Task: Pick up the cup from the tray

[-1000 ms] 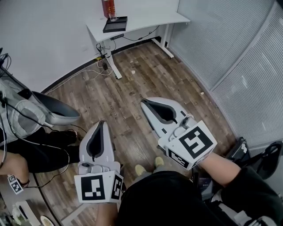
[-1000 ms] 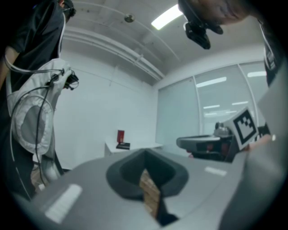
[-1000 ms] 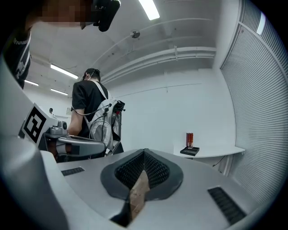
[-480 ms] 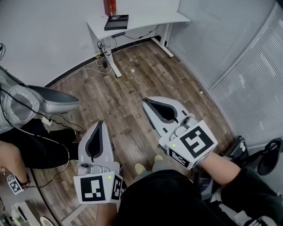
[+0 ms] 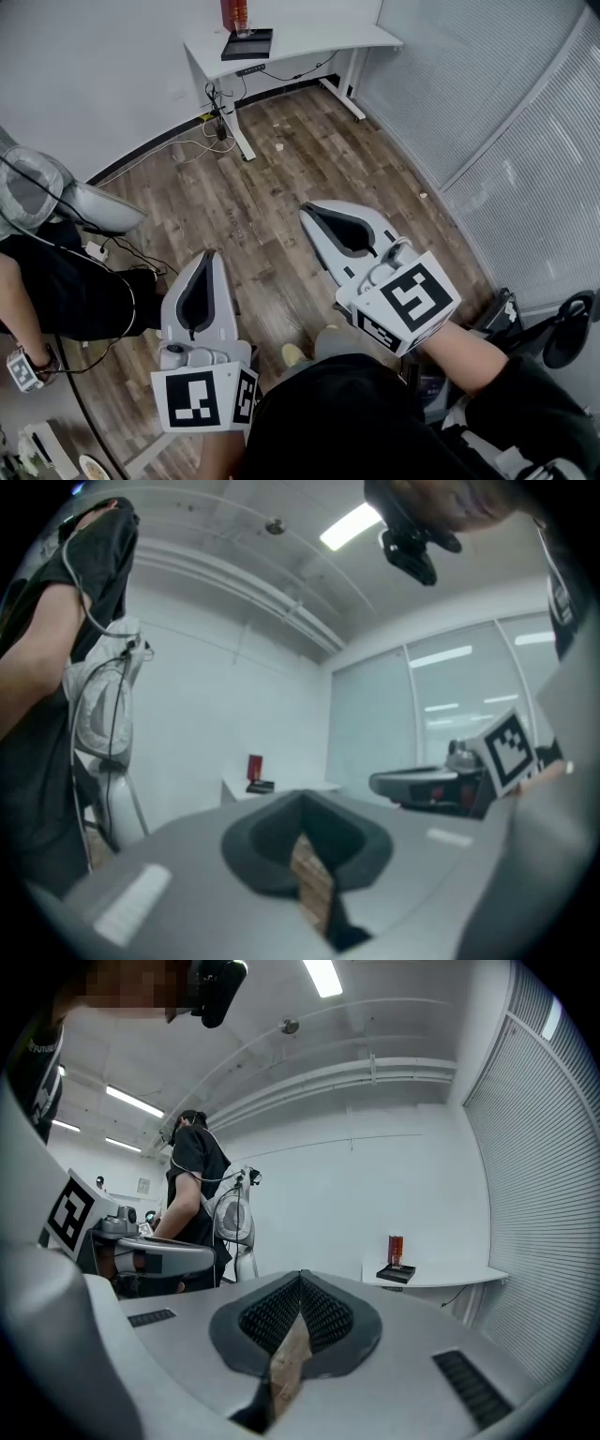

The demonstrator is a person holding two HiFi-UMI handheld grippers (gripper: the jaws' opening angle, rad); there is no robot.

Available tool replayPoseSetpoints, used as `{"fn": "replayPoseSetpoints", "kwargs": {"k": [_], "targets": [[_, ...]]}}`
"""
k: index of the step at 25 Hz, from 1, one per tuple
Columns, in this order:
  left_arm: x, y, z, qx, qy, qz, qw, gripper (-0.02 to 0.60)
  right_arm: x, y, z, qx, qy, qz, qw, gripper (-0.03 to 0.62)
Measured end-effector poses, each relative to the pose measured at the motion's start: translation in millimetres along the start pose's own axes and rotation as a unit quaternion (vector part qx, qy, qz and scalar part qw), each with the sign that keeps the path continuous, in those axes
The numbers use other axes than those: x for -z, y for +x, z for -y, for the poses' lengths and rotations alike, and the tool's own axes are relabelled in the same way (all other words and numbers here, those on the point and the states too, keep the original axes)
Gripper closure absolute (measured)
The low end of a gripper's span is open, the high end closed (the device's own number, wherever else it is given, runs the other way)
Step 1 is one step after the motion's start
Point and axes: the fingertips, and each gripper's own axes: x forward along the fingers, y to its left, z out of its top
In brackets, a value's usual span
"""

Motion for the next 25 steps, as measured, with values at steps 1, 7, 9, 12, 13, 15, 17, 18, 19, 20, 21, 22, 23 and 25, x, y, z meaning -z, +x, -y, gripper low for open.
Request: {"fn": "replayPoseSetpoints", "kwargs": {"k": [1, 7, 9, 12, 13, 15, 17, 18, 19, 20, 21, 22, 23, 25], "targets": [[2.0, -1.5, 0.6, 0.0, 0.001, 0.001, 1.0, 0.583, 2.1, -0.9, -1.0, 0.0, -0.001, 0.001, 1.0, 0.58], [-15.1, -4.1, -9.0, -0.002, 0.001, -0.002, 1.0, 0.583, -14.9, 6.3, -5.3, -0.001, -0.002, -0.001, 1.0, 0.58], [-20.3, -4.8, -10.6, -0.003, 0.0, -0.002, 1.0, 0.583, -19.4, 7.0, -6.1, -0.001, -0.002, -0.001, 1.0, 0.58], [-10.2, -9.8, -4.1, -0.004, 0.004, 0.002, 1.0, 0.583, -7.7, -0.4, -7.7, -0.002, -0.005, 0.002, 1.0, 0.58], [-6.8, -10.4, -1.8, -0.005, 0.005, 0.003, 1.0, 0.583, -3.8, -2.4, -7.1, -0.003, -0.005, 0.003, 1.0, 0.58], [-7.3, -8.5, -0.7, -0.006, 0.005, 0.002, 1.0, 0.583, -3.7, -2.2, -4.1, -0.003, -0.004, 0.003, 1.0, 0.58], [-14.9, -6.7, -3.8, -0.006, 0.004, -0.001, 1.0, 0.583, -11.7, 1.6, -3.1, -0.003, -0.002, 0.001, 1.0, 0.58], [-19.1, -7.6, -6.6, -0.006, 0.003, -0.002, 1.0, 0.583, -16.3, 3.5, -4.7, -0.003, -0.002, 0.0, 1.0, 0.58], [-22.6, -9.8, -9.6, -0.005, 0.002, -0.001, 1.0, 0.583, -20.2, 4.5, -7.8, -0.003, -0.002, -0.001, 1.0, 0.58], [-24.8, -13.2, -11.9, -0.005, 0.001, 0.0, 1.0, 0.583, -22.8, 4.4, -11.6, -0.003, -0.003, -0.001, 1.0, 0.58], [-25.2, -17.1, -12.9, -0.005, 0.0, 0.001, 1.0, 0.583, -23.5, 3.1, -15.3, -0.003, -0.005, -0.001, 1.0, 0.58], [-23.8, -21.1, -12.6, -0.005, 0.0, 0.003, 1.0, 0.583, -22.4, 1.0, -18.4, -0.003, -0.006, 0.0, 1.0, 0.58], [-21.4, -24.6, -11.6, -0.005, 0.001, 0.005, 1.0, 0.583, -20.3, -1.1, -20.8, -0.003, -0.007, 0.002, 1.0, 0.58], [-18.3, -28.3, -11.0, -0.005, 0.001, 0.006, 1.0, 0.583, -18.2, -2.3, -23.2, -0.003, -0.008, 0.004, 1.0, 0.58]]}}
